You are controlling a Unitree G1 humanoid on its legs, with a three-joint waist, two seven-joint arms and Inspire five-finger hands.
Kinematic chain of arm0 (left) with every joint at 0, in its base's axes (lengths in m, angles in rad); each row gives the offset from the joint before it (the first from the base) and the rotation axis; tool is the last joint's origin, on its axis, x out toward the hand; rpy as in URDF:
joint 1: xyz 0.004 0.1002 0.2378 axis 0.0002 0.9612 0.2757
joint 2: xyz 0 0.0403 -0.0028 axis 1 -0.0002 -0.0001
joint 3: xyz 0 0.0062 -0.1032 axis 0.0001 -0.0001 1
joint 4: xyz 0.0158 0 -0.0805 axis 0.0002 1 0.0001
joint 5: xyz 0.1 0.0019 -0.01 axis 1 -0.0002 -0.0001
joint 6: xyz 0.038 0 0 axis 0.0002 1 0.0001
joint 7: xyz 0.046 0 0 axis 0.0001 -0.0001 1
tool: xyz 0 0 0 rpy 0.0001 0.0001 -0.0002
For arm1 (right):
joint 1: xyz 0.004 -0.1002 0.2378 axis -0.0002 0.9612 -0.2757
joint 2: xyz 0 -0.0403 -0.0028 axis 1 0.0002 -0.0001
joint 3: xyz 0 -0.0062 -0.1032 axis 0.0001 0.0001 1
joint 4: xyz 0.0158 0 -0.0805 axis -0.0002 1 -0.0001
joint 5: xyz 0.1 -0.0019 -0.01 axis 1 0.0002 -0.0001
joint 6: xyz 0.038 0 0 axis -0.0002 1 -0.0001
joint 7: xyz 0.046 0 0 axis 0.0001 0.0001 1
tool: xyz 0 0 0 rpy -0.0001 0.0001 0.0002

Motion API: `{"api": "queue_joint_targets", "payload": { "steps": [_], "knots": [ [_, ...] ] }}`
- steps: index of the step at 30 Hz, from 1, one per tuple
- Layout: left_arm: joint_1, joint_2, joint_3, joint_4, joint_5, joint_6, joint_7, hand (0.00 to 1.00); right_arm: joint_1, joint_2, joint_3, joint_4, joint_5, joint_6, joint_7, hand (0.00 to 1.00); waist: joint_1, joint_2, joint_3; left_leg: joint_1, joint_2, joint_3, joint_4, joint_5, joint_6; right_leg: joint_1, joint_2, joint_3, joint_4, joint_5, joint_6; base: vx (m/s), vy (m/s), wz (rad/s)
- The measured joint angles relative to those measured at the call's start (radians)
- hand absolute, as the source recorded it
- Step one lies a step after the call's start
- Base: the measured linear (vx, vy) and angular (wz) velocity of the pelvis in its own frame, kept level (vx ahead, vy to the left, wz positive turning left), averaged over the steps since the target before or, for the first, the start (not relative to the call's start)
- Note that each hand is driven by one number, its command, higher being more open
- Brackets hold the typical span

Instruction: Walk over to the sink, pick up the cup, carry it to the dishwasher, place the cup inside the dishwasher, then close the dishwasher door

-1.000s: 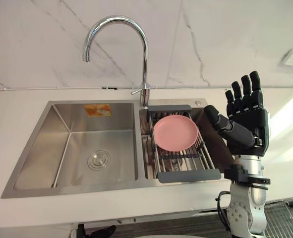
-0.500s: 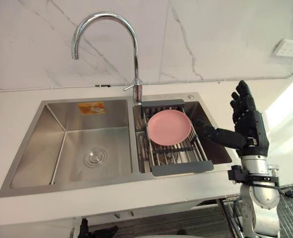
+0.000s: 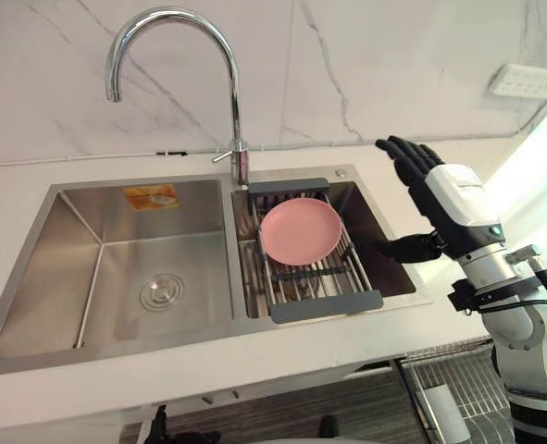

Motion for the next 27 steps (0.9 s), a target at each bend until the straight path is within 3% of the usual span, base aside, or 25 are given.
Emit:
{"api": "queue_joint_targets", "payload": {
  "steps": [3,6,19,27],
  "knots": [
    [0.0,0.001,0.0,0.001,0.0,-0.002,0.0,1.0,-0.002,-0.023,0.038,0.03,-0.072,-0.05,-0.001,1.0,-0.003,-0.001,0.0,0.0,0.001,-0.002,0.0,0.0,0.0,-0.001,0.001,0.0,0.0,0.0,0.0,0.0,0.0,0.0],
    [-0.005,0.004,-0.001,0.017,0.0,-0.015,0.0,1.0,-0.005,-0.033,0.081,0.074,-0.113,-0.063,-0.012,1.0,-0.004,-0.003,0.0,-0.001,0.001,-0.004,0.0,0.0,0.0,0.0,0.002,0.0,0.0,0.0,0.0,-0.01,-0.011,0.0],
    [-0.016,0.032,-0.021,0.081,-0.001,-0.081,0.009,1.0,-0.005,-0.056,0.16,0.257,-0.23,-0.048,-0.275,1.0,-0.006,0.0,0.002,-0.003,0.004,-0.022,0.011,-0.001,-0.001,0.011,0.003,-0.023,0.0,0.0,-0.005,-0.04,-0.029,0.03],
    [-0.031,0.031,-0.021,0.12,-0.003,-0.107,0.022,1.0,-0.005,-0.056,0.197,0.347,-0.261,-0.021,-0.338,1.0,0.008,0.005,0.006,-0.009,0.005,-0.029,0.016,0.0,-0.002,0.012,0.003,-0.03,0.0,0.0,-0.006,-0.04,-0.03,0.02]
  ]
}}
